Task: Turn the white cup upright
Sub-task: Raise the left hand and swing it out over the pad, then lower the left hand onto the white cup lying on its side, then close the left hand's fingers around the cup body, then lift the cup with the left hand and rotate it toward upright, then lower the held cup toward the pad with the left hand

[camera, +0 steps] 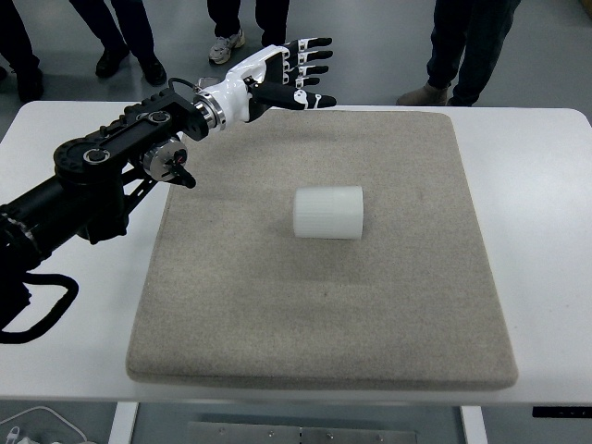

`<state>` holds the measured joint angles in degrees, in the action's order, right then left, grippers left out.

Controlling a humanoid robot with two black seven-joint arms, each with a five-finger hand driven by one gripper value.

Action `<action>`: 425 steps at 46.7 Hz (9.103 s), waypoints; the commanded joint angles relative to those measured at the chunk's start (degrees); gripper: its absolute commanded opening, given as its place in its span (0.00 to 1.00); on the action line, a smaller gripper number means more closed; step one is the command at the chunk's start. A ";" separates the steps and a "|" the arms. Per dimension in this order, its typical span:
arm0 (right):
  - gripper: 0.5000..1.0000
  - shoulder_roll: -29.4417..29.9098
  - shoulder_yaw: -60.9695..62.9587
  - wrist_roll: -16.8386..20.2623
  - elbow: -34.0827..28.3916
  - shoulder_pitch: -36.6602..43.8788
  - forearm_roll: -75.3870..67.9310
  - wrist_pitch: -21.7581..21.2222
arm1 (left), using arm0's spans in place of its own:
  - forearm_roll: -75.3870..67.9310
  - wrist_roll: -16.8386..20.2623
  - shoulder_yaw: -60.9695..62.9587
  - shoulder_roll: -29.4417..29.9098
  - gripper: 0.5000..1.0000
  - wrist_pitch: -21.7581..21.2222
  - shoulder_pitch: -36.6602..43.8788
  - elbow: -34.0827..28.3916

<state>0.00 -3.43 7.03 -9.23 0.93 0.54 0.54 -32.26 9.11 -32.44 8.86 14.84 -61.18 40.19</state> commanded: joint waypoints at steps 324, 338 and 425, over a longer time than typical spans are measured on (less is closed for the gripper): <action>0.86 0.00 0.18 0.00 0.00 -0.05 -0.01 -0.27 | 0.36 25.89 -5.80 5.99 0.00 16.98 12.84 -7.49; 0.86 0.00 0.09 0.00 0.00 -0.05 -0.01 -0.36 | -2.98 25.89 -5.79 5.73 0.00 16.63 13.19 -9.16; 0.86 0.00 0.00 0.00 0.00 -0.31 -0.10 -0.36 | -4.83 25.89 -2.37 4.93 0.00 20.16 16.88 -11.98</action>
<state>0.00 -3.43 7.03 -9.23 0.60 0.43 0.17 -37.08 35.00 -34.80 13.80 35.01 -44.33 28.22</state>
